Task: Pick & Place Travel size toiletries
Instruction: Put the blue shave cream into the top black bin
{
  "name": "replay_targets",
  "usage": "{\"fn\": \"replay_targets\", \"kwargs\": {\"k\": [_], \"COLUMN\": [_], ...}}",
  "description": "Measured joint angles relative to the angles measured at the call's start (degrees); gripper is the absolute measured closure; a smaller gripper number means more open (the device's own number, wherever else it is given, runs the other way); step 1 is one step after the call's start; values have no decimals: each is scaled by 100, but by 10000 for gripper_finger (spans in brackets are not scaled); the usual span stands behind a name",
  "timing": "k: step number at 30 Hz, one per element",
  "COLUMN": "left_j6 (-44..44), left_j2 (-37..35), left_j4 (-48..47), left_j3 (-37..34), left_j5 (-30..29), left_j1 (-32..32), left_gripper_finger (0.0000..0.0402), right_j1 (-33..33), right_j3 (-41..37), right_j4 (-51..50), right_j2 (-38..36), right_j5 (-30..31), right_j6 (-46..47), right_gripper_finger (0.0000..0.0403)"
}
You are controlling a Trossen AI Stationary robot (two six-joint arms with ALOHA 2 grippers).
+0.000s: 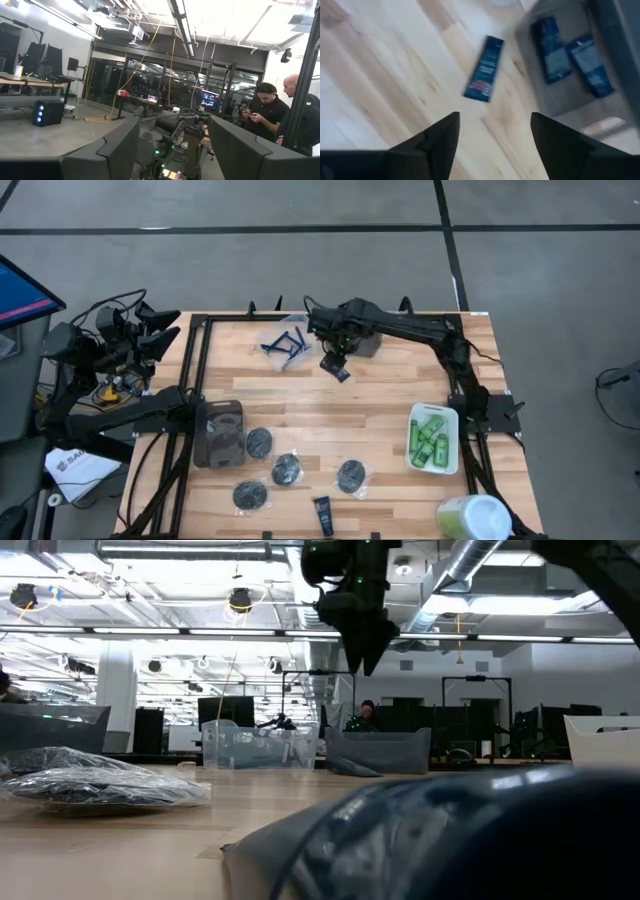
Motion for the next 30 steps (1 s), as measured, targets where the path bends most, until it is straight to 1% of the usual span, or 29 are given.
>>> {"fn": "replay_targets", "kwargs": {"k": [3, 8, 11, 13, 16, 20, 25, 28, 30], "left_j6": [0, 2, 2, 0, 0, -12, -15, -15, -15], "left_j2": [-2, -2, -2, 0, 0, 0, 0, 0, -1], "left_j4": [0, -44, -42, -43, -43, -42, -42, -42, -42], "left_j3": [0, 0, 0, 0, 0, 0, 0, 0, 0], "left_j5": [2, 1, 0, -22, -28, -45, -152, -181, -181], "left_j1": [0, 2, 2, 1, 0, 1, 0, 1, 0], "left_gripper_finger": [170, 170, 170, 170, 170, 170, 170, 170, 170], "right_j1": [173, 268, 204, 151, 85, 48, -57, -111, -159], "right_j3": [-1171, -3458, -4461, -4850, -5002, -4875, -4562, -4256, -4036], "right_j4": [849, 2932, 4015, 4468, 4662, 4685, 4699, 4687, 4500], "right_j2": [-568, -1694, -1982, -1983, -1823, -1468, -1042, -737, -556], "right_j5": [-12, 0, 19, 16, -4, -54, -69, -88, -26], "right_j6": [214, 807, 1180, 1282, 1258, 989, 976, 962, 952], "right_gripper_finger": [165, 180, 190, 193, 186, 154, 113, 106, 106]}}
